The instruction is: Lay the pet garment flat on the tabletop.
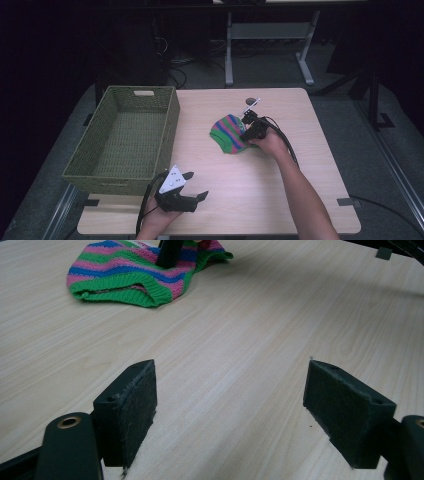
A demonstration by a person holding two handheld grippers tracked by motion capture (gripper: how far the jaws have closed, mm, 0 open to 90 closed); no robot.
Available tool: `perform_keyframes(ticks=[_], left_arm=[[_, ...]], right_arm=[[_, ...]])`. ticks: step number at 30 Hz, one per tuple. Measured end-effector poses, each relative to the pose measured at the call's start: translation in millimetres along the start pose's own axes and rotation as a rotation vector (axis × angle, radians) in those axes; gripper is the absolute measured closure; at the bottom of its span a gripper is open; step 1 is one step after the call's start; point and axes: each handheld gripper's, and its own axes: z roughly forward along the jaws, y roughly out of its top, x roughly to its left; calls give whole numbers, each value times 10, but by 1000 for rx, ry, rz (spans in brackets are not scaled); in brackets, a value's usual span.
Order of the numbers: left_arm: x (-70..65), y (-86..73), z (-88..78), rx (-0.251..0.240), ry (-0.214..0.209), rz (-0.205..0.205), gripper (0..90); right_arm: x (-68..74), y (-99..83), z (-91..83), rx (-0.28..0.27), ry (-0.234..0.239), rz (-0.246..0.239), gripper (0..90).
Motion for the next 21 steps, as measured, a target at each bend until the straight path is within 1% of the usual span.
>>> perform_keyframes(ticks=[2,4,6,10,12,14,17,19,21], left_arm=[[3,-1,0,1,-2,-3,211],[6,-2,-5,1,-2,1,211],[11,-6,-11,-5,-5,-7,211],[24,-10,-19,-4,-6,-13,211],[29,-9,-22,-8,-5,-8,211],[30,-11,-22,-11,-5,-13,211],[32,-12,-21,-12,-8,-21,211],[32,-10,-27,-15,-13,-18,211],[25,-8,-29,-21,-14,-23,211]], right_arm=[[3,8,-1,4,0,2,688],[-7,13,1,5,-2,11,708],[-7,8,-3,0,-4,21,729],[-18,6,-14,-1,-2,45,753],[-26,12,-24,-2,2,60,761],[-23,16,-42,-6,2,58,768],[-32,19,-96,-22,19,72,773],[-46,16,-148,-43,22,70,776],[-60,7,-189,-54,38,85,777]])
